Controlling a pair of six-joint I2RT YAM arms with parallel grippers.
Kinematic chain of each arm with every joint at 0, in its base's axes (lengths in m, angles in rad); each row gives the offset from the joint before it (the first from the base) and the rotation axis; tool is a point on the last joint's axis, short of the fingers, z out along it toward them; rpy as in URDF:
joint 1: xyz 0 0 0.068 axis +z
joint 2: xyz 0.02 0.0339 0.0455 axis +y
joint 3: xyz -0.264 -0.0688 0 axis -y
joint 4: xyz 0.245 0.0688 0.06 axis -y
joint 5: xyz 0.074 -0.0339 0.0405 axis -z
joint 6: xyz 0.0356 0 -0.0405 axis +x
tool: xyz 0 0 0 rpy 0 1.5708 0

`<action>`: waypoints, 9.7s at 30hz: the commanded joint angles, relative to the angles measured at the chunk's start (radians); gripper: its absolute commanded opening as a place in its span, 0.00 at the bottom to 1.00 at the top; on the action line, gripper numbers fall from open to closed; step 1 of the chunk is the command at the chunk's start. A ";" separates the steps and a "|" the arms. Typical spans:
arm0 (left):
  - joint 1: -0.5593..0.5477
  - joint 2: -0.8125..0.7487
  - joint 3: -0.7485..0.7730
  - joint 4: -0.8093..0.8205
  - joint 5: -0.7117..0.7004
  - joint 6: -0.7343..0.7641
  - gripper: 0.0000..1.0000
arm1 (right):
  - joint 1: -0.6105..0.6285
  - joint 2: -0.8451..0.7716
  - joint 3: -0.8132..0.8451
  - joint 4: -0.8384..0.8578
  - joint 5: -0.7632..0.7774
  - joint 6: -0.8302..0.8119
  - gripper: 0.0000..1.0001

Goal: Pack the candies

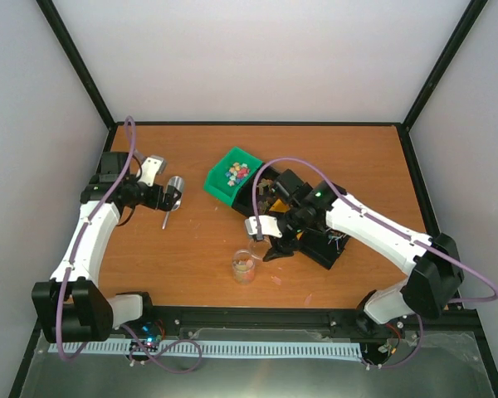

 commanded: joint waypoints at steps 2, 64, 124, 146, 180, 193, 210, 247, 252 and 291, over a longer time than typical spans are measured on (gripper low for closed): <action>0.005 0.003 -0.007 0.007 0.022 -0.034 1.00 | 0.062 0.036 0.037 0.046 0.042 0.096 0.66; 0.005 -0.080 0.008 -0.167 0.154 0.144 1.00 | 0.149 0.052 0.051 0.207 0.070 0.246 1.00; -0.611 0.307 0.070 -0.265 0.234 0.186 0.76 | -0.131 -0.385 -0.742 0.972 -0.147 0.641 1.00; -0.771 0.270 0.006 -0.155 0.001 0.204 1.00 | -0.035 -0.230 -0.859 1.246 -0.149 0.663 1.00; -0.907 -0.200 -0.218 0.064 -0.076 0.266 0.87 | 0.081 0.020 -0.848 1.612 -0.140 0.701 1.00; -0.959 -0.235 -0.296 0.153 -0.017 0.514 0.47 | 0.094 0.110 -0.778 1.641 -0.153 0.689 0.94; -1.042 -0.224 -0.393 0.305 -0.226 0.593 0.37 | 0.097 0.115 -0.780 1.626 -0.159 0.670 0.70; -0.931 -0.156 -0.301 0.309 -0.170 -0.002 0.92 | 0.113 0.120 -0.819 1.723 0.041 0.748 0.58; -0.931 -0.134 -0.307 0.378 -0.131 -0.007 0.88 | 0.115 0.124 -0.819 1.724 0.048 0.745 0.58; -0.923 -0.125 -0.367 0.291 -0.012 0.299 0.58 | 0.080 0.134 -0.799 1.636 -0.151 0.581 0.55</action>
